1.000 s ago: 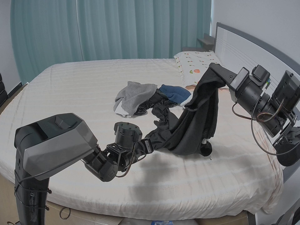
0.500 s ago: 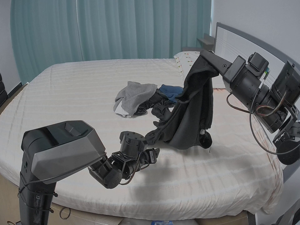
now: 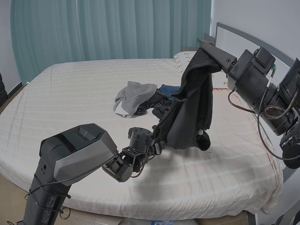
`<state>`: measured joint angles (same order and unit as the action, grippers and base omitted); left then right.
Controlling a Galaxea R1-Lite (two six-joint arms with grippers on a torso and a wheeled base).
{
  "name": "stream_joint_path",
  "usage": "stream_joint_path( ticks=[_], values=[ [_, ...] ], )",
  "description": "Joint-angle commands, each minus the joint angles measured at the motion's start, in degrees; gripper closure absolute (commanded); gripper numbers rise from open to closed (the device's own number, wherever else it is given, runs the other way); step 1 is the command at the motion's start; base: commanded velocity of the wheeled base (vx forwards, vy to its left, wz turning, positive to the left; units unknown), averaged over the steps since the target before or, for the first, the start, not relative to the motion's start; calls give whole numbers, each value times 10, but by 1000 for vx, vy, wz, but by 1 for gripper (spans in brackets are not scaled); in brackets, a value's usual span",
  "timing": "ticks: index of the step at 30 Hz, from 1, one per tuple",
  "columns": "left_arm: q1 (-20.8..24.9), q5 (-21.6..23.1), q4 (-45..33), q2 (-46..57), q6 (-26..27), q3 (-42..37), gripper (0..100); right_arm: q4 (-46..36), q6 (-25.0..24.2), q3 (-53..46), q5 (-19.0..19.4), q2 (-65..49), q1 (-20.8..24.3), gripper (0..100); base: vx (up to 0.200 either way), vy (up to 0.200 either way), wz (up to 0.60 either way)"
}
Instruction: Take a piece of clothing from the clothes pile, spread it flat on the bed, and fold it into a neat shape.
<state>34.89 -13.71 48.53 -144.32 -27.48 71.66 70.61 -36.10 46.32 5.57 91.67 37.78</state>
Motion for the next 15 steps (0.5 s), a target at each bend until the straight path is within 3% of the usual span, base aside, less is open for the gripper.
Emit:
stream_joint_path(
  ticks=[1,4,5,11,15],
  values=[
    [-5,-18,2,-47,0,48,0,1,0,-4,1,-12,-1,100,0,0,0],
    [-13,-18,1,-46,-2,50,0,5,-1,-13,1,-5,-17,100,0,0,0],
    [-14,-19,2,-45,-3,50,100,5,-4,-14,1,-4,-24,100,0,0,0],
    [-29,-61,2,-29,-21,45,100,5,-7,-28,7,16,-61,100,0,0,0],
    [-34,-63,0,47,-55,-28,100,7,-7,-45,3,47,-78,100,0,0,0]
  ],
)
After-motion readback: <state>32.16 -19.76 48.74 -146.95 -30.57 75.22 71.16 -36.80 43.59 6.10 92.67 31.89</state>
